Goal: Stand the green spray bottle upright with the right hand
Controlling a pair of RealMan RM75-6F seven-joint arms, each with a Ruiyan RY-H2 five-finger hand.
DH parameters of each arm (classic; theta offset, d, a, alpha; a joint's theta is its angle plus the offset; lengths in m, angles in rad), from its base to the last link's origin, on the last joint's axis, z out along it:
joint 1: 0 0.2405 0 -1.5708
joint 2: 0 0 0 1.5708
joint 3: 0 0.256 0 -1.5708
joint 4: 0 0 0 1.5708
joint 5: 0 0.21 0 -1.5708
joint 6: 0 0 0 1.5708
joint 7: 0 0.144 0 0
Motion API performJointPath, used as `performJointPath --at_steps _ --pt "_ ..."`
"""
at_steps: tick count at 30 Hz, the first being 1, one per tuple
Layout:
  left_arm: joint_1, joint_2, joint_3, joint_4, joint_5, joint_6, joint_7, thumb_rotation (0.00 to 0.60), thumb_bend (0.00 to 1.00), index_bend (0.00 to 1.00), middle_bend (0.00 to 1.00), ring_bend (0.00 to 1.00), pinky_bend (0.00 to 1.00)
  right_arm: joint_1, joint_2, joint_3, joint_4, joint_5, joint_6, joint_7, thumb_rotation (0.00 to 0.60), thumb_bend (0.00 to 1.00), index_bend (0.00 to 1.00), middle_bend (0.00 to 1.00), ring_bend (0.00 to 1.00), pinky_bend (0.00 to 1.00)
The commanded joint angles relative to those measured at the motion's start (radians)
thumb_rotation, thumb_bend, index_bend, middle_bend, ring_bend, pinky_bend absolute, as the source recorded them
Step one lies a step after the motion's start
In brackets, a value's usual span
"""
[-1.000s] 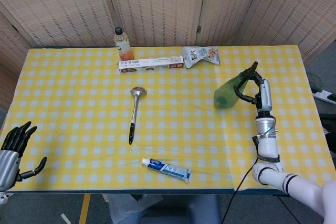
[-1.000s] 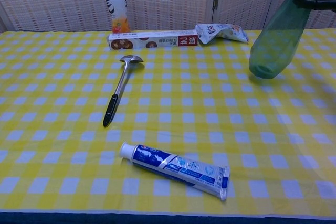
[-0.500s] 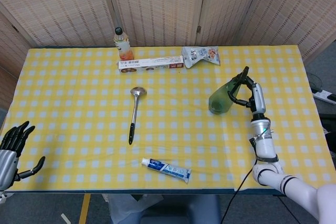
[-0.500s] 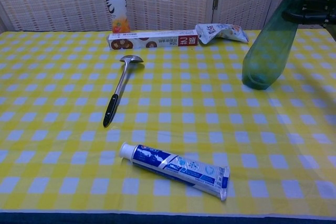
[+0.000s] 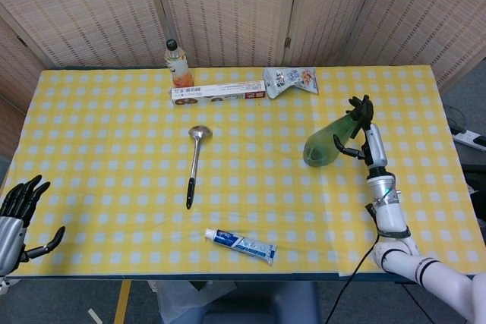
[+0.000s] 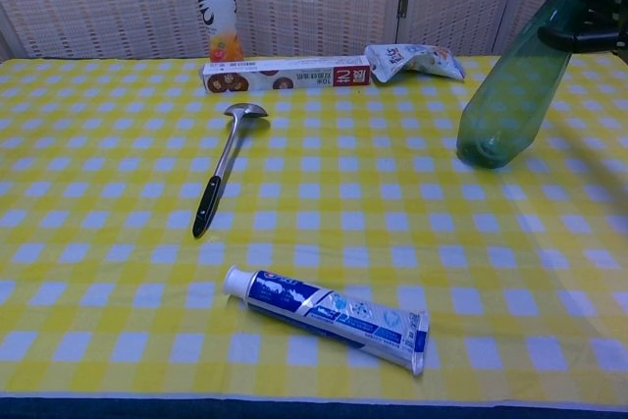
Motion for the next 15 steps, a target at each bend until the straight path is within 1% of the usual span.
performJointPath --at_steps 1,9,15 --pt "0.0 0.0 0.0 0.0 0.0 0.0 0.001 0.243 0.38 0.0 0.0 0.05 0.01 -0.009 0.008 0.005 -0.011 -0.006 0.005 -0.002 0.6 0.4 0.0 0.08 0.15 0.0" --pt "-0.001 0.0 0.001 -0.001 0.003 0.0 0.003 0.244 0.38 0.0 0.0 0.05 0.01 -0.027 0.041 0.008 -0.06 -0.032 0.015 -0.017 0.6 0.4 0.0 0.07 0.13 0.0" --pt "-0.001 0.0 0.002 -0.005 0.007 0.002 0.007 0.241 0.38 0.0 0.0 0.05 0.01 -0.005 0.061 0.014 -0.095 -0.047 -0.009 -0.07 0.6 0.4 0.0 0.05 0.11 0.0"
